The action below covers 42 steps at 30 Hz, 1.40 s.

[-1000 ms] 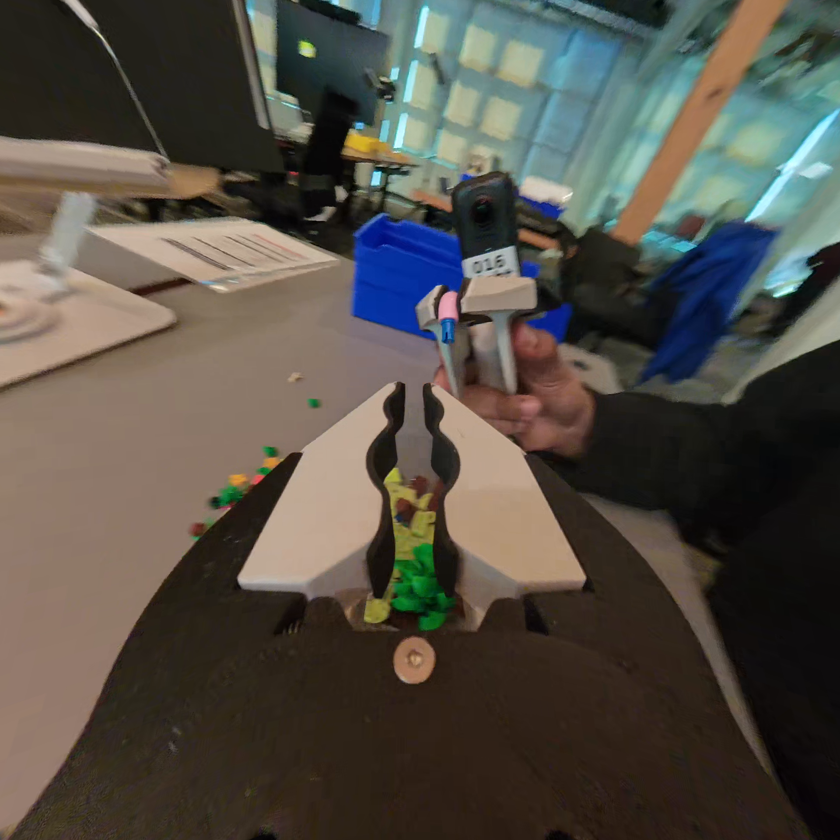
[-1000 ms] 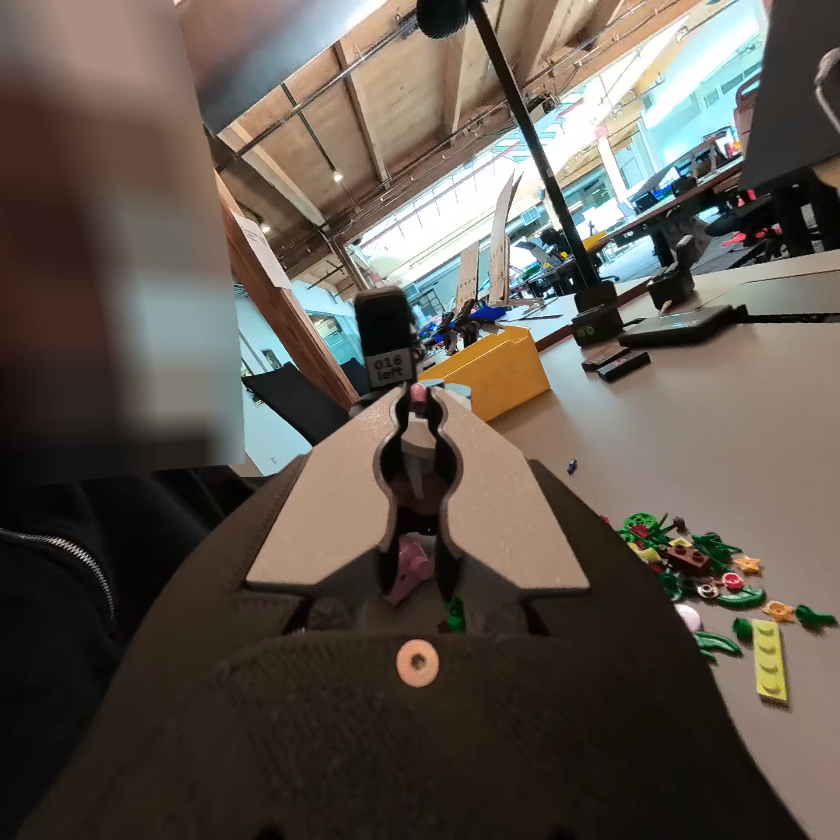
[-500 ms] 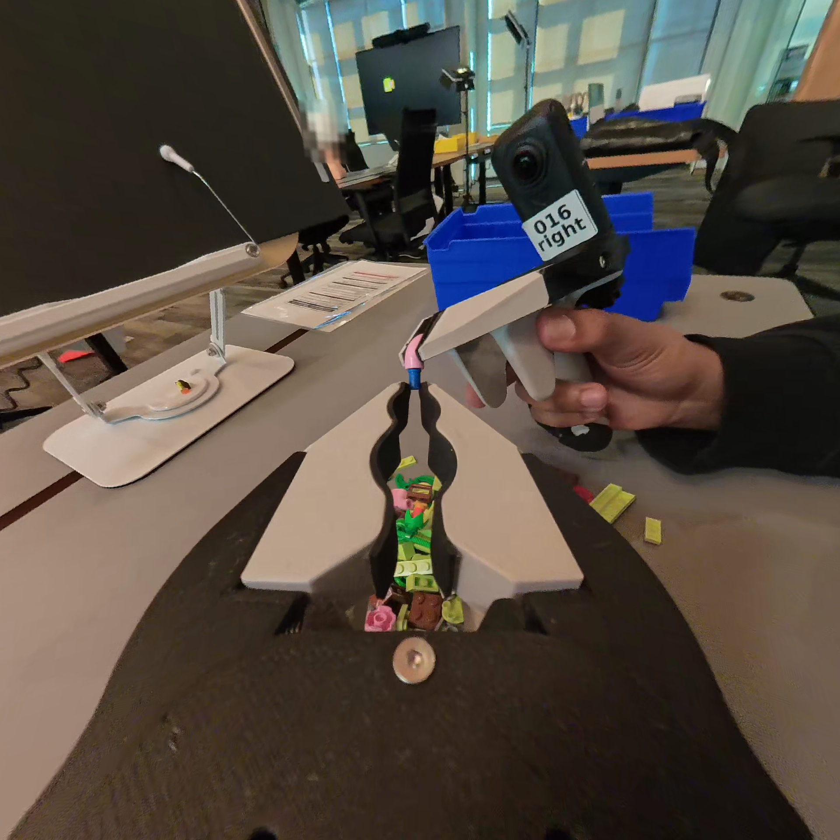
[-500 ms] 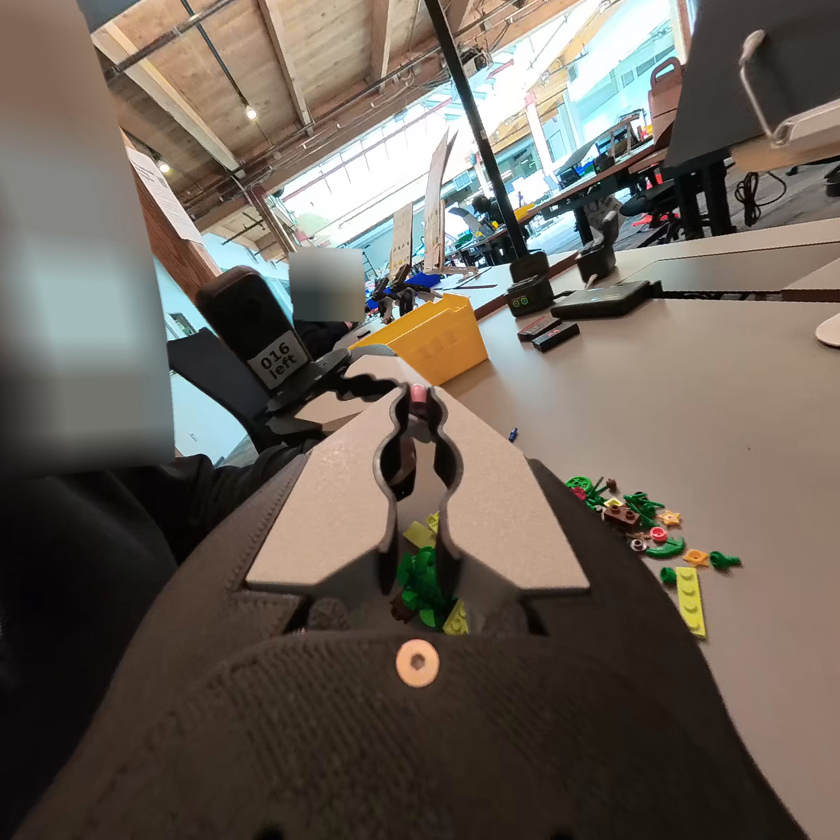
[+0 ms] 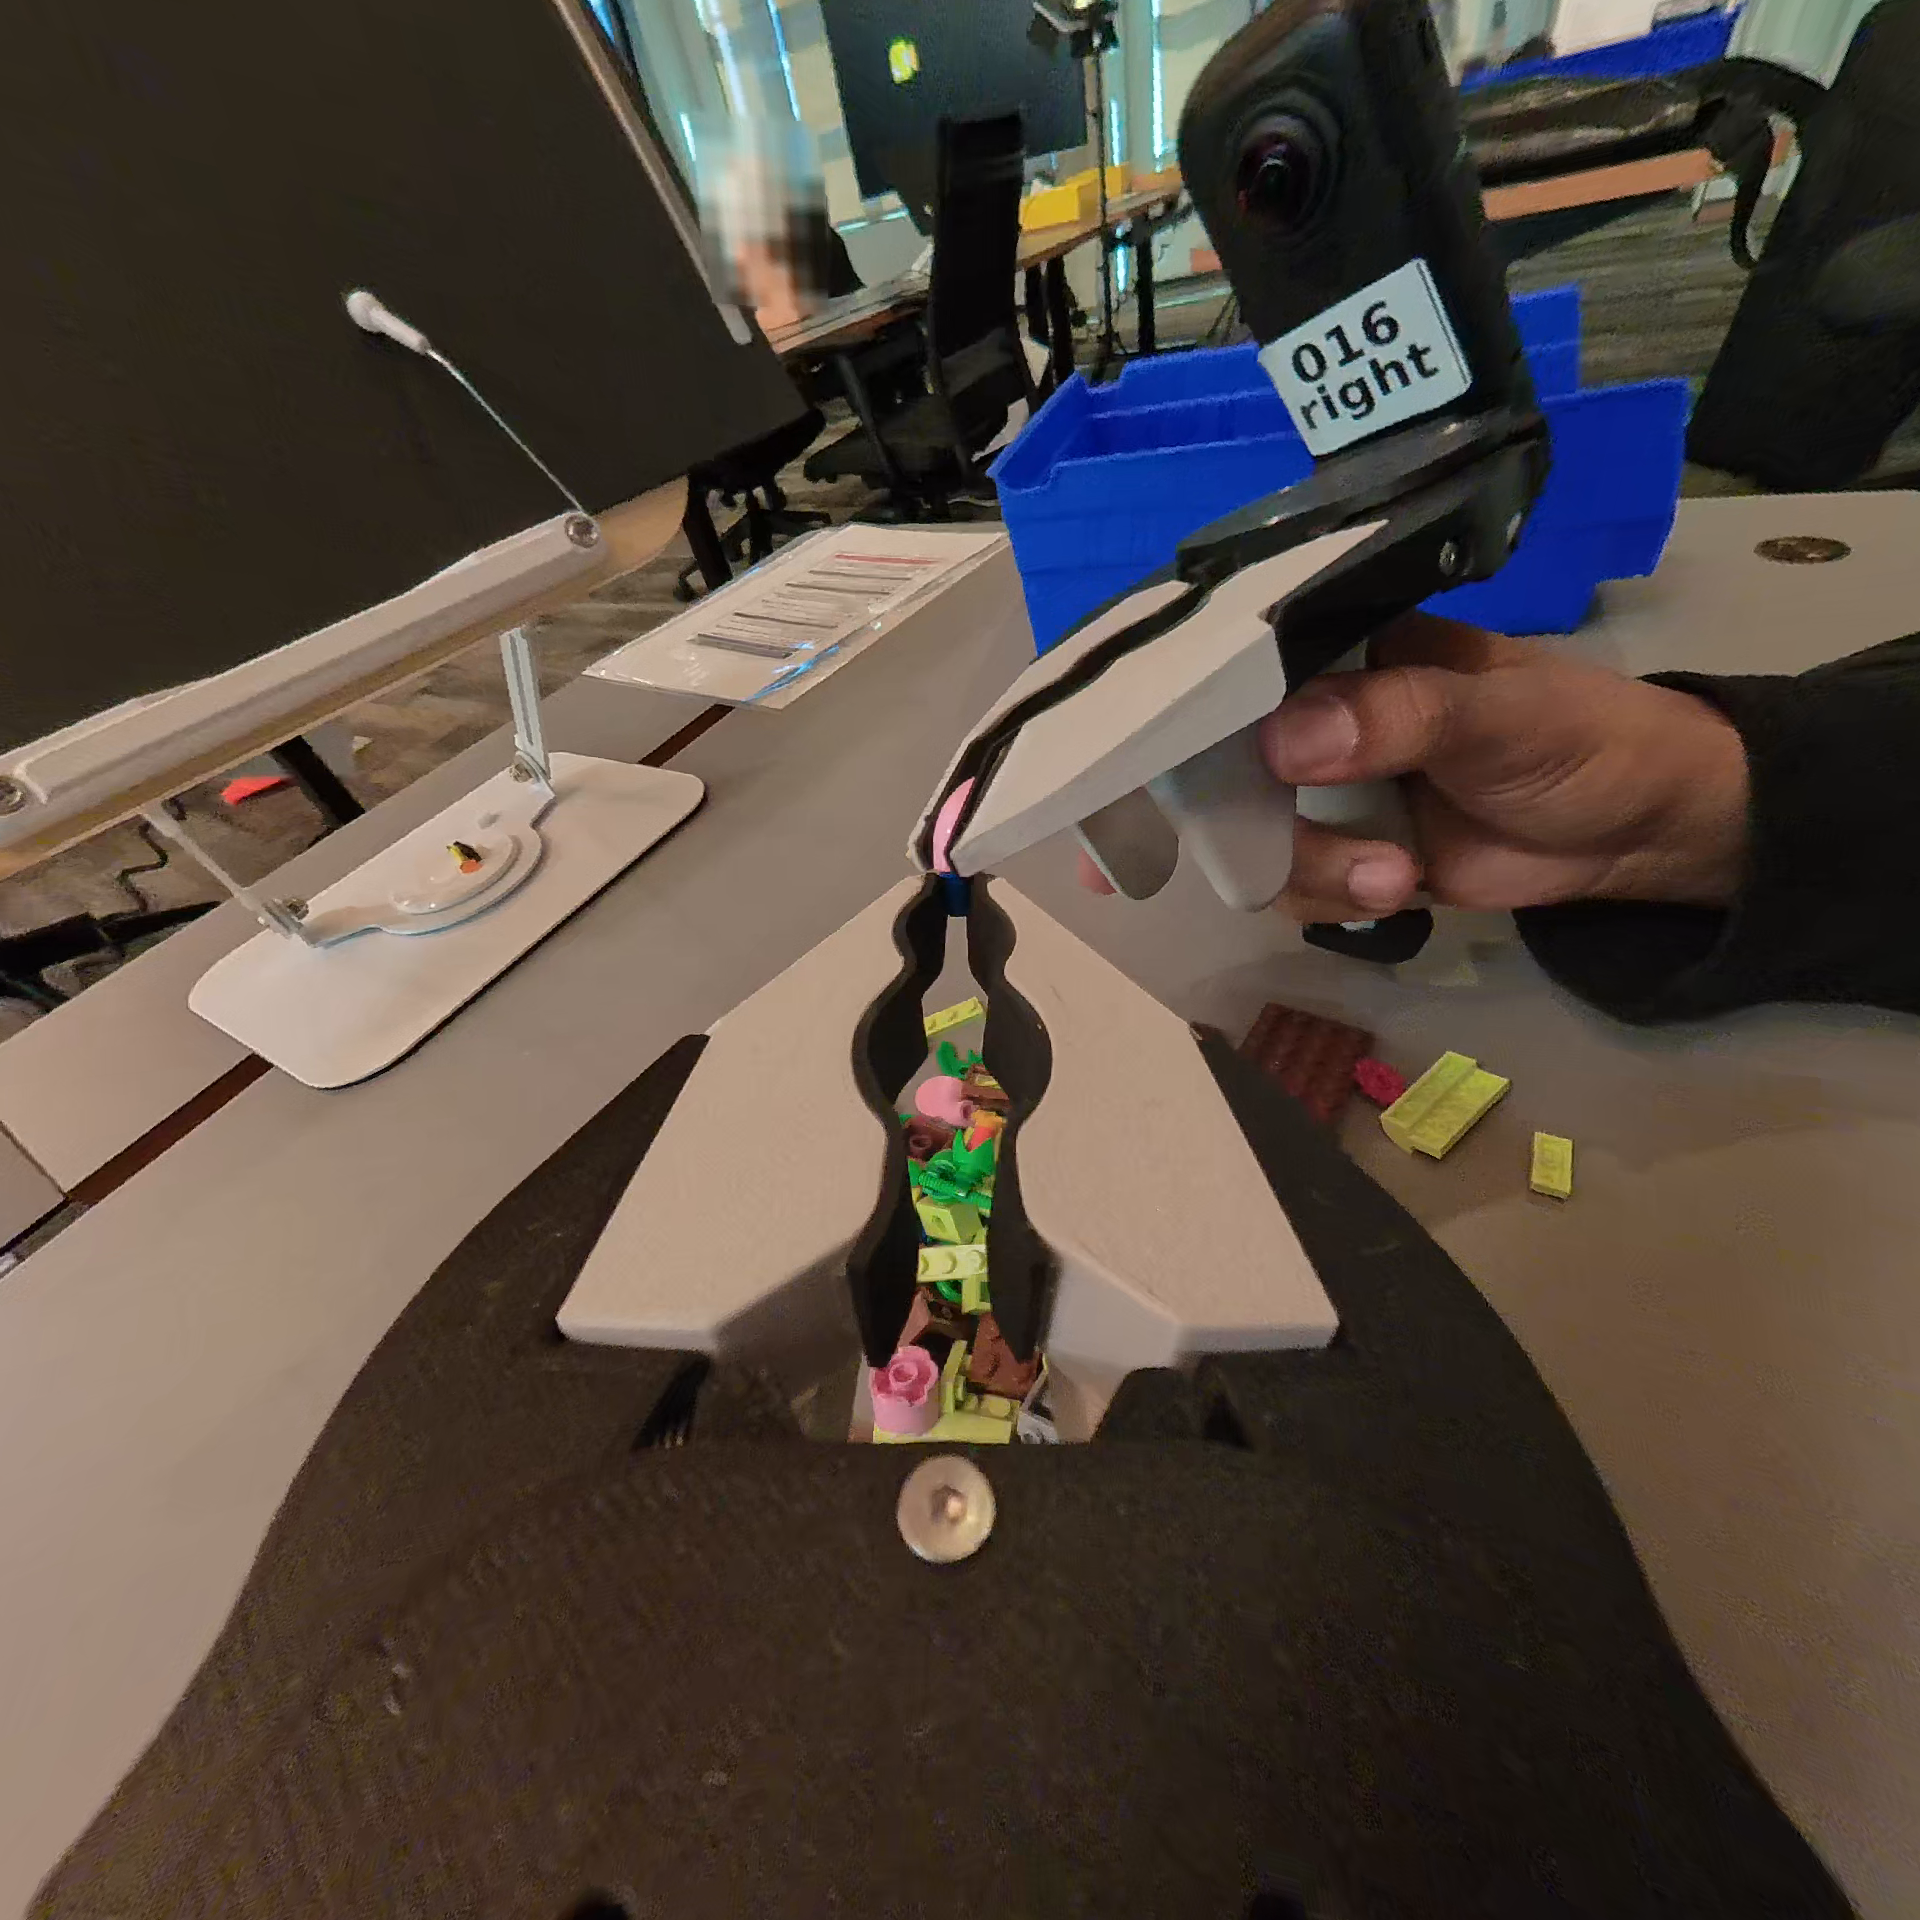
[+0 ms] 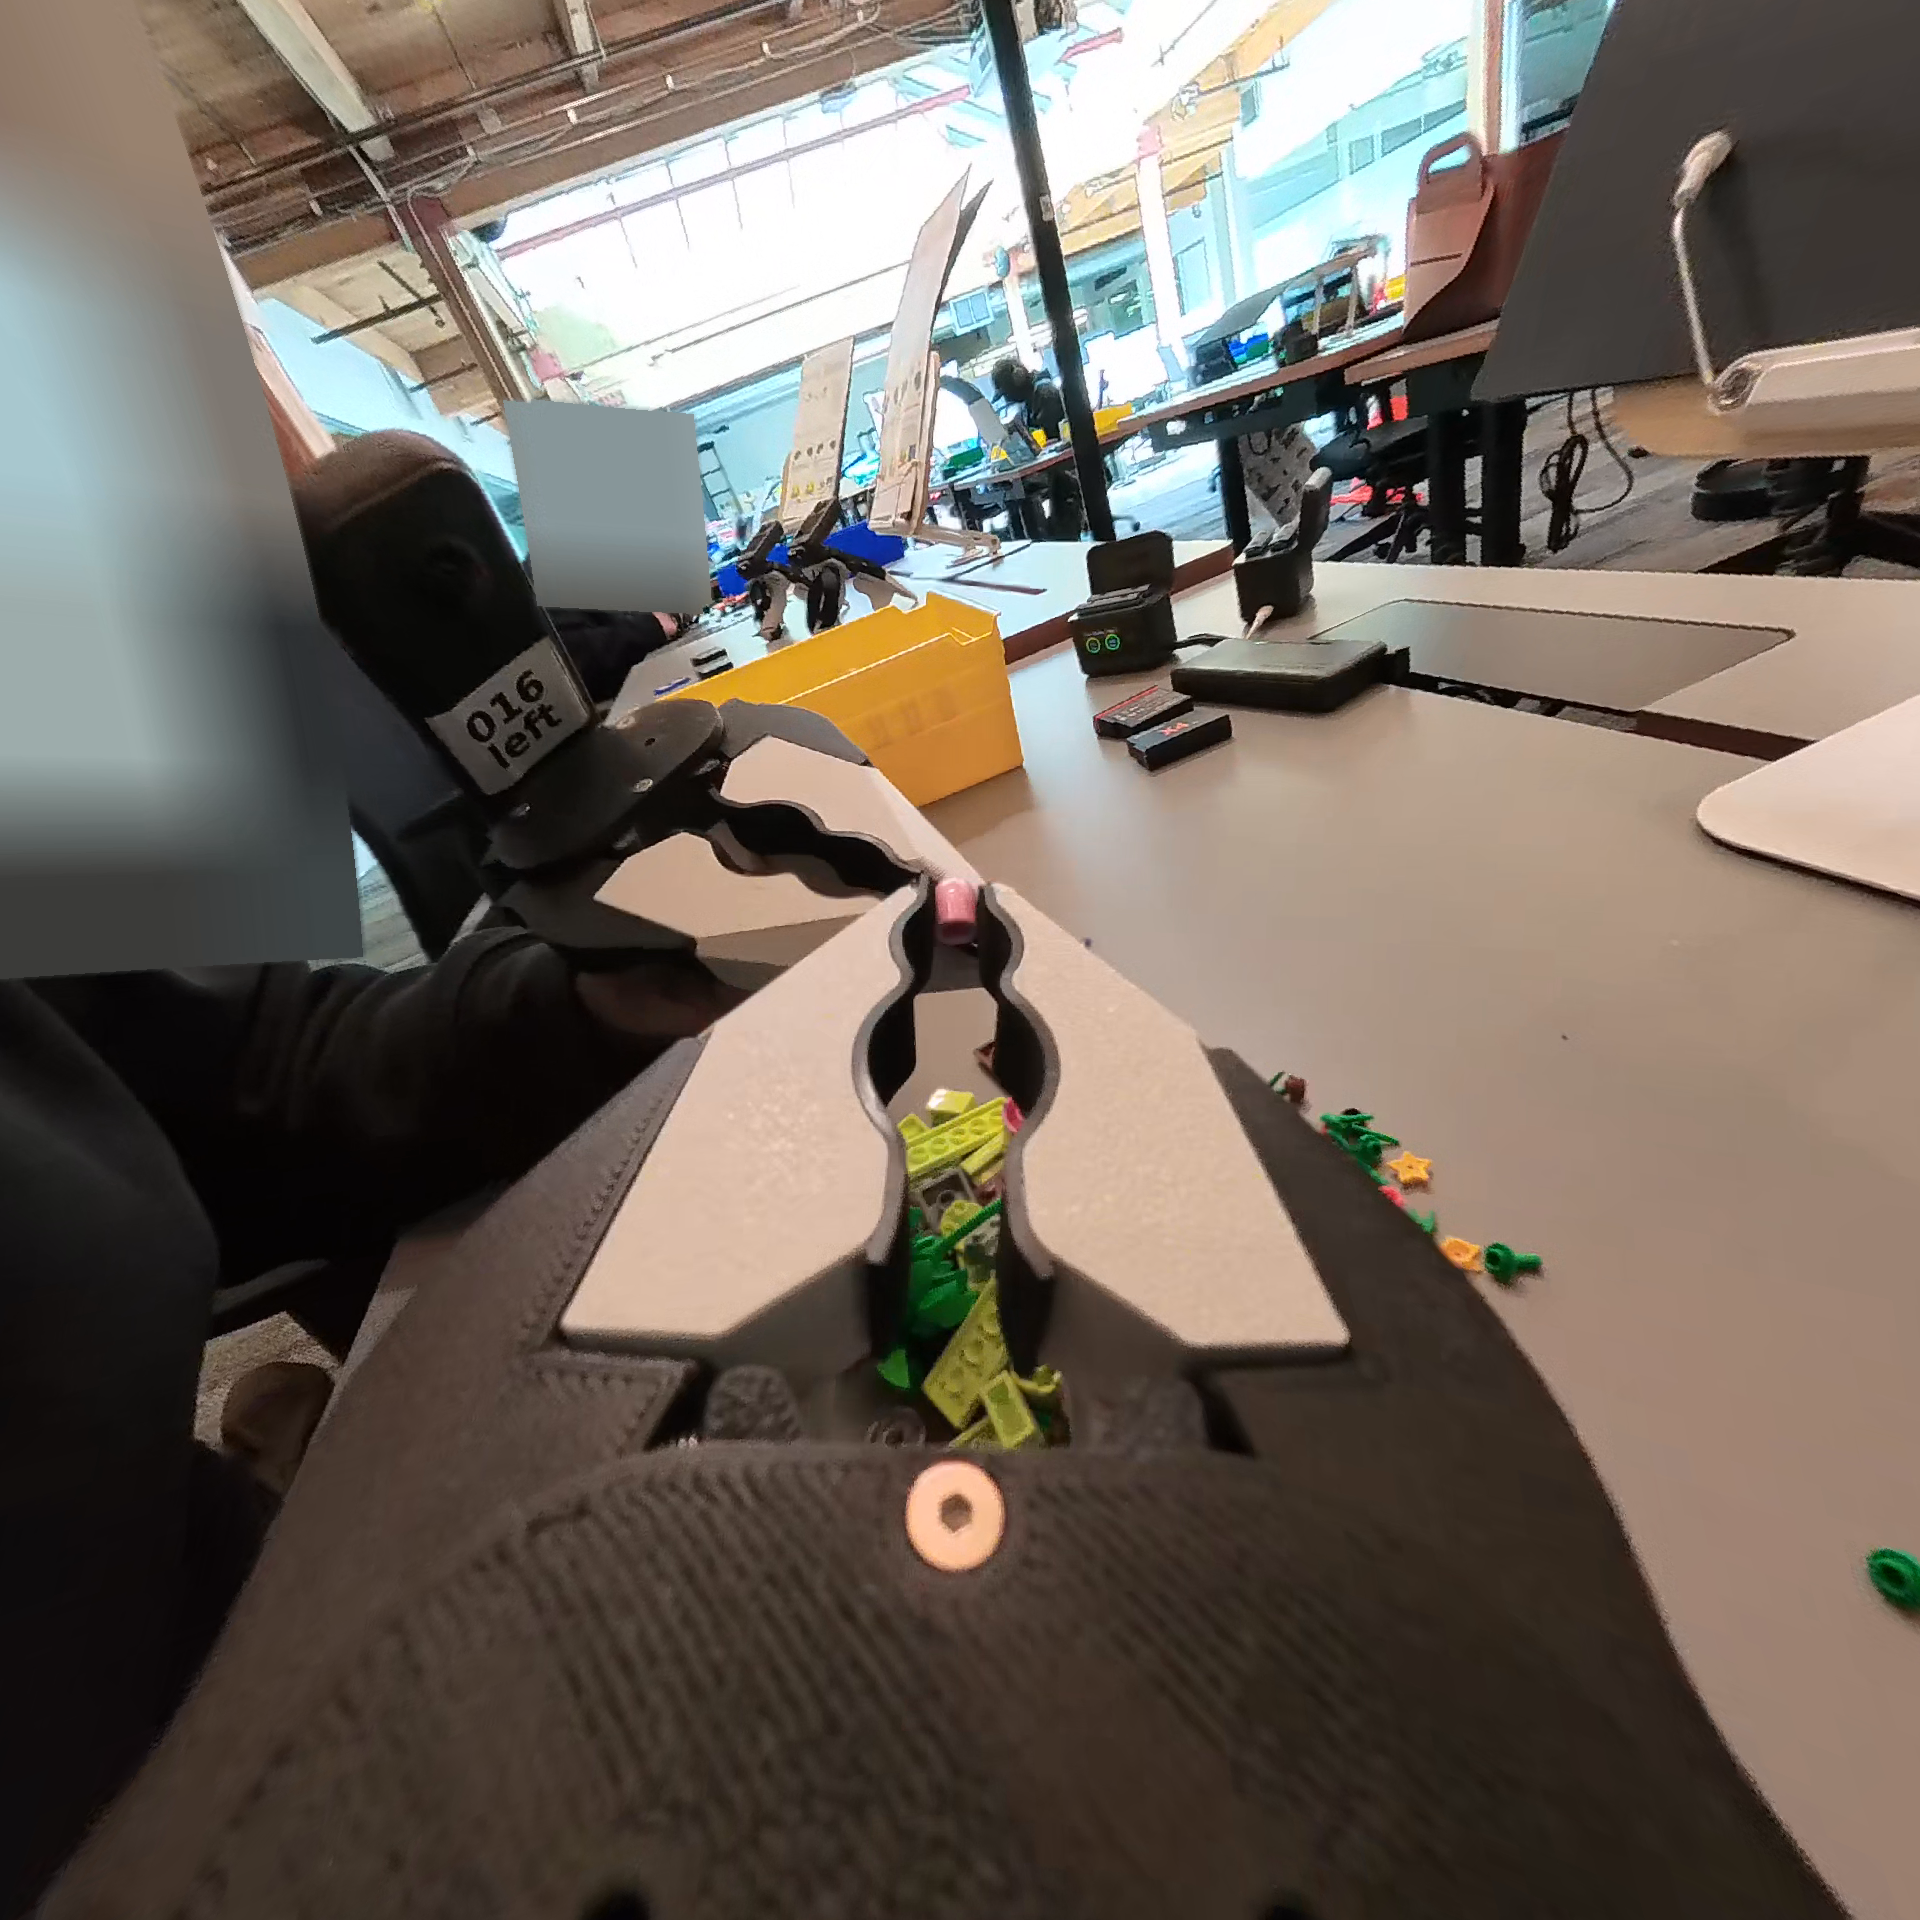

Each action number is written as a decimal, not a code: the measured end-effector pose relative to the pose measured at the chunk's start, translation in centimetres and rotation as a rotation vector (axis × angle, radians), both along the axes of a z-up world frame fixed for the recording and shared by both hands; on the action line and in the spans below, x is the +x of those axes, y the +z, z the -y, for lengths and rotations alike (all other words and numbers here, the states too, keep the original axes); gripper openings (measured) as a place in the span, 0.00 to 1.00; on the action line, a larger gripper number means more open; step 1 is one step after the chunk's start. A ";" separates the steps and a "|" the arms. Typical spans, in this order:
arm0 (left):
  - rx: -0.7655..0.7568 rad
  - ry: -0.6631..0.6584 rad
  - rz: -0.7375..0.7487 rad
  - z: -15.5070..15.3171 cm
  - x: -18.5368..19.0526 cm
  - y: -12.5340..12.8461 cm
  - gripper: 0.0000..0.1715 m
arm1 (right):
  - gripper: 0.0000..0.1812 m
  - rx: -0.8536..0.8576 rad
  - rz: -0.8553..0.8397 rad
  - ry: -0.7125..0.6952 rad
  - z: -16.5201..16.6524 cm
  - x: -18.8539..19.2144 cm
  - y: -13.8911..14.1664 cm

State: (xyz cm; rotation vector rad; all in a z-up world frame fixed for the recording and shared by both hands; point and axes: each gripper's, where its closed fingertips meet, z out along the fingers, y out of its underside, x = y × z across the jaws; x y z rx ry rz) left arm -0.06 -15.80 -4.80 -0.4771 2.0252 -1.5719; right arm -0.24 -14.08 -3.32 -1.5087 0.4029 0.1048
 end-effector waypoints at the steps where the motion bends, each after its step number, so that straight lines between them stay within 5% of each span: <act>1: 0.015 0.011 0.002 0.0 0.1 -0.1 0.00 | 0.03 0.001 -0.013 0.008 0.0 0.0 -0.1; 17: -0.023 0.031 -0.119 0.5 -0.2 0.2 0.01 | 0.02 0.059 -0.208 0.009 0.6 0.7 0.5; 21: -0.171 -0.069 -0.241 0.7 -1.3 1.9 0.01 | 0.02 0.142 -0.182 0.026 0.6 0.0 2.2; 23: -0.391 -0.256 -0.474 0.9 -2.8 3.3 0.00 | 0.02 0.215 -0.177 0.051 0.7 -0.5 3.6; 24: -0.443 -0.402 -0.640 1.4 -4.5 3.0 0.00 | 0.03 0.298 -0.171 0.020 1.6 -0.1 5.1; 26: -0.449 -0.435 -0.719 2.5 -5.5 1.1 0.00 | 0.02 0.544 -0.178 -0.068 7.3 2.4 9.1; 27: -0.488 -0.459 -0.729 2.9 -5.8 1.8 0.00 | 0.02 0.504 -0.131 -0.118 8.4 2.8 9.0; 29: -0.448 -0.426 -0.638 2.7 -5.5 2.5 0.00 | 0.02 0.307 -0.057 -0.140 6.8 1.8 6.5; 33: -0.378 -0.294 -0.473 1.6 -3.7 1.8 0.00 | 0.02 0.412 -0.187 0.016 4.6 0.7 6.6; 37: -0.240 -0.142 -0.247 0.5 -2.1 1.4 0.00 | 0.02 0.348 -0.240 0.056 2.8 0.2 4.4; 42: -0.185 -0.056 -0.185 0.0 -1.2 1.0 0.11 | 0.02 0.194 -0.177 0.027 1.1 -0.1 2.5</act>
